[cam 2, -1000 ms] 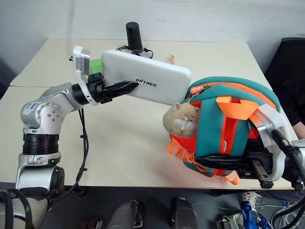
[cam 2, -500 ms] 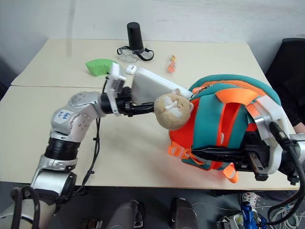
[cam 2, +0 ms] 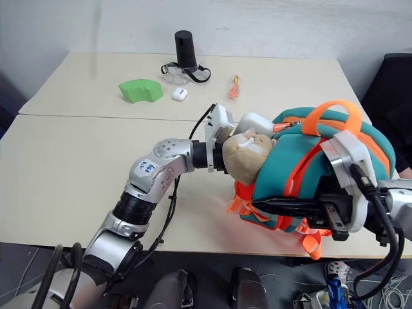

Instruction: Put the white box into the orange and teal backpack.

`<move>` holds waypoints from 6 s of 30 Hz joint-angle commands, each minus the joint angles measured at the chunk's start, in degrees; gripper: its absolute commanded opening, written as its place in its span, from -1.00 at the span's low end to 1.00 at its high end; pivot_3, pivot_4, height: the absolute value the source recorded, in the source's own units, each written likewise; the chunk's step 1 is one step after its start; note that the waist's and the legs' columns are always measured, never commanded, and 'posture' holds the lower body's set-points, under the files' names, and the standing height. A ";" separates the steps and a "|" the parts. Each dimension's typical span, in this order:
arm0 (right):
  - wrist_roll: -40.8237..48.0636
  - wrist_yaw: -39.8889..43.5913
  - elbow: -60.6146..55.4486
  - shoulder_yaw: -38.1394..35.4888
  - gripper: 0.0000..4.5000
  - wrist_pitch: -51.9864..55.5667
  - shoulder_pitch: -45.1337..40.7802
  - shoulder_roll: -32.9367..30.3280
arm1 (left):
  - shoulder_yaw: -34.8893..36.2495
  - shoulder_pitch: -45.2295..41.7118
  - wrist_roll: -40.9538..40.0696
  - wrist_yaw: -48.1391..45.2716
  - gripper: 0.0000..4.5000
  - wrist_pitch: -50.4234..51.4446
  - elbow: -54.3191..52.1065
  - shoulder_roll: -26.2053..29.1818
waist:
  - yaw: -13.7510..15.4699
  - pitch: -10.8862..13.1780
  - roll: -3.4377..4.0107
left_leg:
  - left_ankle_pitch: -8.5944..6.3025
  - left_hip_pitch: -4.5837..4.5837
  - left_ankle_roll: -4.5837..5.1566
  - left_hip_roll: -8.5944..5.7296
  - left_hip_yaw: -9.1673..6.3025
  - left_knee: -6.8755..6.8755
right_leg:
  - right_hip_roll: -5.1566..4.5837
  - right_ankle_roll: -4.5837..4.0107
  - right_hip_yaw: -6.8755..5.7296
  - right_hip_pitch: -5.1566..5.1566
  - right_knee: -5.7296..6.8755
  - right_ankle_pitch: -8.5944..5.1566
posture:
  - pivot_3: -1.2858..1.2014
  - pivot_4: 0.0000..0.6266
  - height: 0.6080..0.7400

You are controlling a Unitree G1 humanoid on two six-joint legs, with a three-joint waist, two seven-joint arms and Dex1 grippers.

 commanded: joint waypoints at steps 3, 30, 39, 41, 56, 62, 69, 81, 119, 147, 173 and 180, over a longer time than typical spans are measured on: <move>-1.41 0.09 -1.33 0.45 -1.00 -2.48 0.02 1.00 | -2.39 0.00 -1.05 -5.40 0.99 1.48 -3.86 1.71 | -0.10 0.00 0.00 | -0.03 0.03 0.00 0.03 -0.06 0.06 | -0.02 0.00 -0.04 0.08 -0.02 0.00 | 0.03 -0.52 1.00; -14.61 -2.86 -4.16 7.37 -1.00 -10.83 2.95 8.63 | 9.92 -1.76 -10.15 -17.94 0.99 5.15 -12.46 23.42 | -0.15 0.00 0.03 | -0.14 0.08 -0.02 0.08 -0.17 0.30 | -0.02 -0.01 -0.12 0.26 -0.01 -0.01 | 0.03 -0.52 1.00; -9.66 1.30 -6.87 6.15 -1.00 -10.89 2.38 6.51 | 7.57 -1.45 -4.56 -12.85 0.99 -1.10 -7.94 18.37 | -0.51 0.00 0.03 | -0.28 0.03 0.14 0.09 -0.17 0.43 | -0.03 0.17 -0.08 0.34 -0.16 0.10 | 0.03 -0.52 1.00; -10.93 0.93 -7.04 6.78 -1.00 -11.21 2.15 6.17 | 9.46 -2.03 -8.12 -16.28 0.99 1.63 -9.13 20.58 | -0.59 0.01 0.03 | -0.30 0.04 0.10 0.14 -0.16 0.43 | -0.02 0.16 -0.08 0.32 -0.15 0.09 | 0.03 -0.52 1.00; -13.39 0.79 -6.20 6.98 -1.00 -11.77 3.81 6.78 | 12.23 -6.18 -13.91 -20.49 0.99 7.92 -8.81 27.63 | -0.23 0.02 0.05 | -0.37 0.02 0.18 0.06 -0.16 0.54 | -0.05 0.25 -0.05 0.41 -0.22 0.14 | 0.03 -0.52 1.00; -12.96 2.08 -6.82 5.61 -1.00 -11.66 5.80 6.13 | 9.12 -9.45 -5.39 -17.20 0.99 -1.40 -0.27 24.11 | -0.28 0.02 0.05 | -0.38 0.02 0.16 0.09 -0.11 0.52 | 0.00 0.24 -0.04 0.35 -0.21 0.13 | 0.03 -0.52 1.00; -12.10 2.78 -8.17 3.94 -1.00 -11.51 9.12 6.02 | 9.46 -13.90 -2.96 -18.29 0.99 -6.50 7.81 21.02 | -0.25 0.02 0.04 | -0.41 0.02 0.21 0.07 -0.07 0.53 | -0.01 0.26 -0.04 0.36 -0.25 0.15 | 0.03 -0.52 1.00; -12.70 0.13 -8.27 5.14 -1.00 -12.67 9.32 7.12 | 6.66 -15.78 -1.43 -21.06 0.81 -6.84 12.30 15.74 | -0.27 0.02 0.04 | -0.41 0.02 0.21 0.08 -0.07 0.53 | -0.02 0.26 -0.03 0.35 -0.24 0.15 | 0.03 -0.52 1.00; -17.77 -11.83 3.23 -1.55 -1.00 -18.35 10.51 14.57 | 9.41 3.90 -3.64 -26.31 -0.94 0.44 -11.36 36.11 | -0.50 0.03 0.05 | -0.43 0.02 0.22 0.11 0.02 0.54 | -0.02 0.26 0.08 0.28 -0.18 0.14 | 0.03 -0.52 1.00; -6.42 -7.58 -2.90 -0.45 -1.00 -14.02 6.70 12.53 | 4.58 0.22 -0.56 -17.16 -0.94 -0.24 -6.81 25.06 | 0.05 0.04 0.07 | -0.45 -0.04 0.26 0.07 -0.02 0.54 | -0.02 0.28 0.02 0.29 -0.24 0.15 | 0.03 -0.52 1.00; -9.08 -4.48 2.64 -2.15 -1.00 -13.02 3.65 7.55 | 6.87 -1.02 2.64 -29.56 -0.94 -7.06 -0.36 36.48 | -0.35 0.05 0.09 | -0.52 -0.06 0.34 0.08 0.10 0.54 | -0.06 0.38 0.10 0.26 -0.31 0.21 | 0.03 -0.52 1.00; -8.95 -7.46 0.46 0.63 -1.00 -12.82 1.85 9.49 | 3.66 6.84 4.39 -23.80 -0.94 -5.08 -8.51 31.76 | -0.57 0.04 0.10 | -0.51 0.00 0.33 0.10 0.11 0.56 | -0.06 0.40 0.16 0.27 -0.30 0.22 | 0.03 -0.52 1.00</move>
